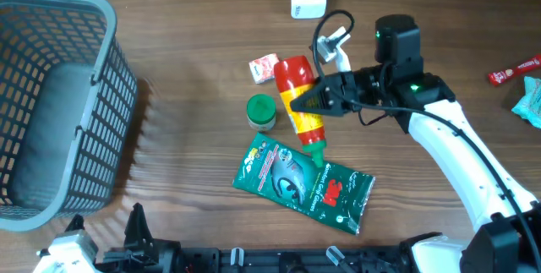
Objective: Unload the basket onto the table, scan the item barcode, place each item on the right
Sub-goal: 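Lift the sauce bottle with the right gripper, raising it upright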
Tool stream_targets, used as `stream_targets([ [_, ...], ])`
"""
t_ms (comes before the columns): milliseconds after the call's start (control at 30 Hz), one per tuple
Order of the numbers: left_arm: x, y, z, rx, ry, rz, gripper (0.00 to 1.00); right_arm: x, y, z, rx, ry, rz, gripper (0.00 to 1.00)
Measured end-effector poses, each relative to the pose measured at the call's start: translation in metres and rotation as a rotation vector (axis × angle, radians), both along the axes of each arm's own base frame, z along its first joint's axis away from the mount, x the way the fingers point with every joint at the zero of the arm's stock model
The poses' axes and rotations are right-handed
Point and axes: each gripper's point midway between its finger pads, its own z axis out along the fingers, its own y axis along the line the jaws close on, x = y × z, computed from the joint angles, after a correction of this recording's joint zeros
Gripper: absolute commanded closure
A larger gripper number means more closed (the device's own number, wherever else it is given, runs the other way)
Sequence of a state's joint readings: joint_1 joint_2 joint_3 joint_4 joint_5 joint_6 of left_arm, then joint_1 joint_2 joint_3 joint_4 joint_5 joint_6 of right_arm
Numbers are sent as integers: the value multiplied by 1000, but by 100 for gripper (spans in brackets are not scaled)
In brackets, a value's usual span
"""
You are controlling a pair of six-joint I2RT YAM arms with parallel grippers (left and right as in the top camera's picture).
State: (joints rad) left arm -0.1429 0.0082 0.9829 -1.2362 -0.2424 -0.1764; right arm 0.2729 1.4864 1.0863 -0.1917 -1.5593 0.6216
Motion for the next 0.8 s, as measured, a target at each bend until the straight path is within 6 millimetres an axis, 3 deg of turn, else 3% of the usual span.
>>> stream_targets([
  [367, 0, 0, 0, 0, 0, 0, 0, 8, 2, 16, -142, 536, -4, 66],
  [800, 0, 0, 0, 0, 0, 0, 0, 9, 2, 18, -180, 680, -5, 66],
])
